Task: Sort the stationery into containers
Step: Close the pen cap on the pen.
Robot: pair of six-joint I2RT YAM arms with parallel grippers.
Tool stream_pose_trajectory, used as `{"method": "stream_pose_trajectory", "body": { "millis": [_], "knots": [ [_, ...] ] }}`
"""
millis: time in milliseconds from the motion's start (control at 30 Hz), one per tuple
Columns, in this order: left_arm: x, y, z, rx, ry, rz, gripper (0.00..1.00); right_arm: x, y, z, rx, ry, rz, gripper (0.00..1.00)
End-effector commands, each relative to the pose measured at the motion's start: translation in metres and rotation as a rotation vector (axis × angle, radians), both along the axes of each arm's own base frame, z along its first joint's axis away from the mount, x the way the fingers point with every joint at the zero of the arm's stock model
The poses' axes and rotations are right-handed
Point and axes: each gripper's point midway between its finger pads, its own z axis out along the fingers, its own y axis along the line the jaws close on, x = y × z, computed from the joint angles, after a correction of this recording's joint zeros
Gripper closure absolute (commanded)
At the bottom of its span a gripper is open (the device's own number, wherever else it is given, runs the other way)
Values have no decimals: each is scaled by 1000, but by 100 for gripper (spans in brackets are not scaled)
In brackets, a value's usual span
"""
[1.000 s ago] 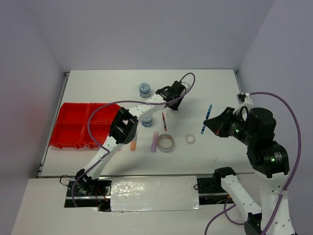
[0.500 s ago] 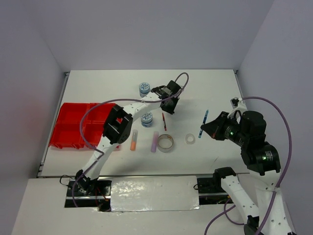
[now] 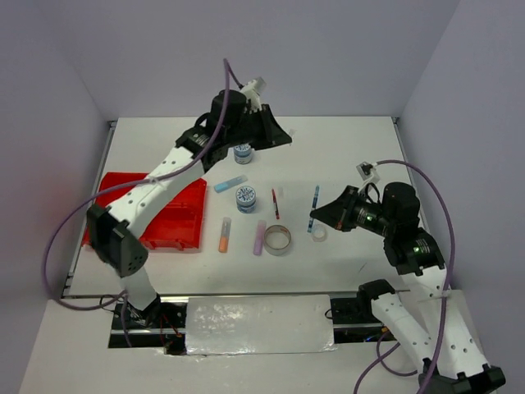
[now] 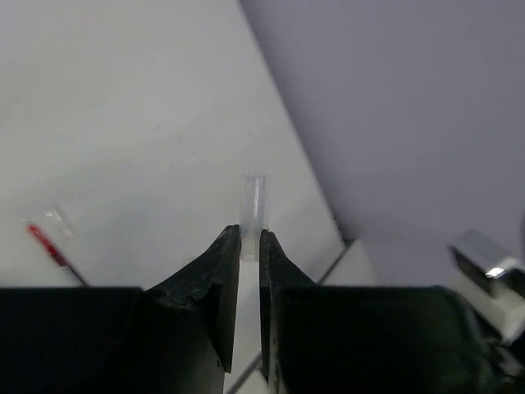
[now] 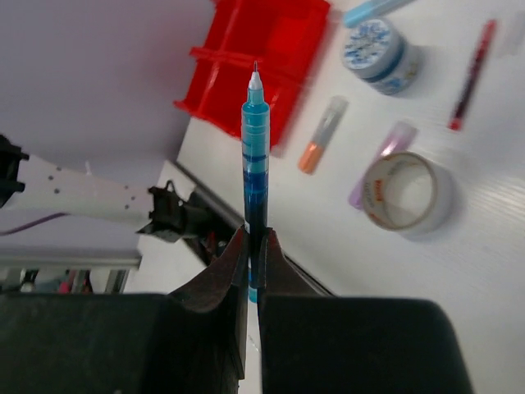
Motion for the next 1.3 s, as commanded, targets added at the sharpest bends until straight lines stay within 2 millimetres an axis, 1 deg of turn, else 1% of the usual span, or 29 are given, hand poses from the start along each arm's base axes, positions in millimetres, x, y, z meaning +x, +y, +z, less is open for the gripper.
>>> {"method": "stream_pose_trajectory", "body": {
  "millis": [0,33,67,100,133,167,200,233,267,300,333,367,400,433,467,600,633,667,700,733,933,1067,1267],
  "knots": [
    [-29,-4,47,-197,-30,-48,100,1,33,47,94,-160,125,100],
    [-36,-2,46,-209,-41,-64,100,-5,48,50,78,-173,168,100],
    [-49,7,73,-251,-106,-78,100,-2,58,59,68,-178,183,100],
    [-53,13,83,-265,-147,-80,100,-3,66,62,59,-185,194,100],
    [-54,20,89,-271,-180,-58,100,-11,78,67,55,-199,233,100],
    [-62,33,110,-288,-236,-45,100,-2,81,74,47,-214,194,100],
    [-67,39,118,-298,-260,-39,100,0,84,77,51,-224,190,100],
    [-68,46,122,-302,-273,-28,100,-2,89,81,60,-229,202,100],
    [-78,54,137,-321,-310,-32,100,2,91,86,65,-236,189,100],
    [-83,57,141,-327,-324,-35,100,3,94,90,72,-244,189,100],
    [-87,60,141,-331,-331,-35,100,4,95,92,74,-251,189,100],
    [-98,66,148,-345,-343,-41,100,7,97,97,77,-259,179,100],
    [-102,69,155,-365,-367,-43,100,8,99,101,83,-268,179,100],
    [-104,70,149,-363,-359,-42,100,8,101,104,87,-280,182,100],
    [-112,74,155,-377,-372,-50,100,10,103,107,85,-286,177,100],
    [-122,77,149,-366,-360,-67,100,10,115,117,81,-313,220,100],
    [-125,79,150,-371,-364,-72,100,11,120,121,82,-315,236,100],
    [-127,80,151,-376,-364,-73,100,7,125,124,86,-323,257,100],
    [-128,81,148,-374,-359,-71,100,6,128,126,87,-331,264,100],
    [-131,83,151,-382,-368,-70,100,7,131,130,95,-342,266,100],
    [-133,93,148,-372,-378,-29,100,3,140,142,126,-370,293,100],
    [-133,95,142,-361,-371,-18,100,3,143,144,124,-375,301,100],
    [-133,94,142,-358,-375,-22,100,6,145,146,118,-384,300,100]
  ]
}}
